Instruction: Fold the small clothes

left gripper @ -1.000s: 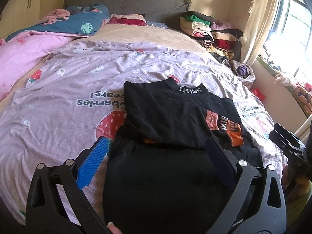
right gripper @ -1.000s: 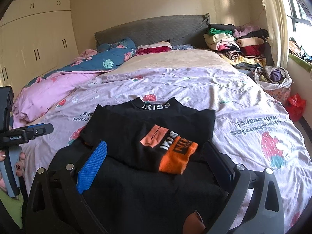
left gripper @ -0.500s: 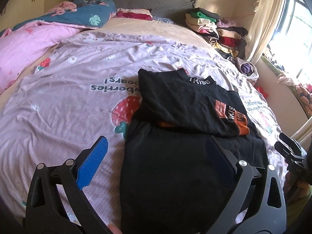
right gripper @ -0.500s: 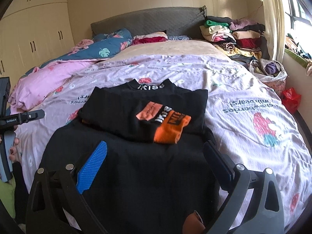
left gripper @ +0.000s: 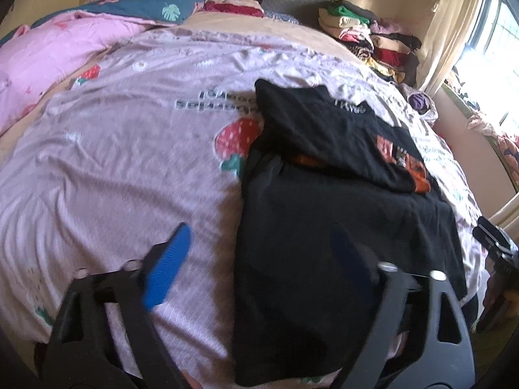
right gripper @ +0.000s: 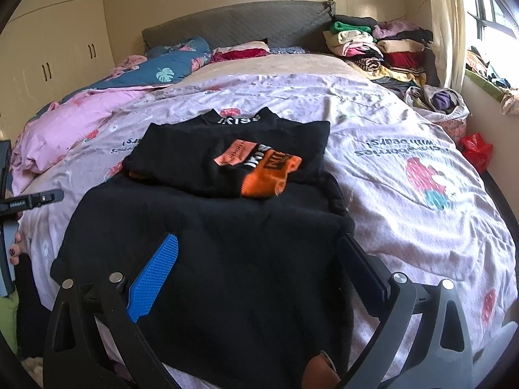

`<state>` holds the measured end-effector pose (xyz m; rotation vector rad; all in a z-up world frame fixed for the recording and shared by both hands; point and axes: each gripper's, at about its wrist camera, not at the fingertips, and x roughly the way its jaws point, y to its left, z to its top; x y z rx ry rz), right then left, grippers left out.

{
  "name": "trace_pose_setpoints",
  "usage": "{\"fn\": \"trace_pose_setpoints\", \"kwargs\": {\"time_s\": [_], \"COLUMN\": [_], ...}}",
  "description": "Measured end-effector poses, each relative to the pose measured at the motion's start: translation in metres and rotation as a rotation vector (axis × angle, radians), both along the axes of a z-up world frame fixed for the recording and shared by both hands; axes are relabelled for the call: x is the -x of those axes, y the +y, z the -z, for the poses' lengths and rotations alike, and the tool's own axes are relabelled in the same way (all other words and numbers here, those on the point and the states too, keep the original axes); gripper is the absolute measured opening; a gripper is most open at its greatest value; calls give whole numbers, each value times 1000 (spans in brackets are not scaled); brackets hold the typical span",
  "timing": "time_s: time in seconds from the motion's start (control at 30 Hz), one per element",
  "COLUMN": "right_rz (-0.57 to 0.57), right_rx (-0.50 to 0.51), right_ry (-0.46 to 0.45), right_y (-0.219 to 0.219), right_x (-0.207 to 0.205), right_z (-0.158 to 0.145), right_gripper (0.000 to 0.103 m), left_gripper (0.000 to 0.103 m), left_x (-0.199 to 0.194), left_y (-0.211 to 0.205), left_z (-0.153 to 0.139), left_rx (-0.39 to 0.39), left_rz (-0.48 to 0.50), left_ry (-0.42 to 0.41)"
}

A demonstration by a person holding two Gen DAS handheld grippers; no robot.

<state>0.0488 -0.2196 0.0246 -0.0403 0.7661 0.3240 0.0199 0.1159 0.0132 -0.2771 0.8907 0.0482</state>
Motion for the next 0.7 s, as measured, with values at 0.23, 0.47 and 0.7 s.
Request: {"fn": "trace_pose_setpoints", "kwargs": {"time_s": [0.23,0.47,0.7], "right_rz": [19,29,34], "right_rx": [12,27,39], "right_ry": [18,52,94], "right_y": [-9,-19,-25], "right_x": [8,18,26], "right_z": [6,18,33], "right_gripper": [98,98,98], "left_gripper": [38,32,24], "left_x": [14,23,30], "left_y": [3,-2,-5], "left_z": [18,28,38], "left_rx": [30,39,57], "left_rz": [17,47,67], "left_ry": [46,74,105]}}
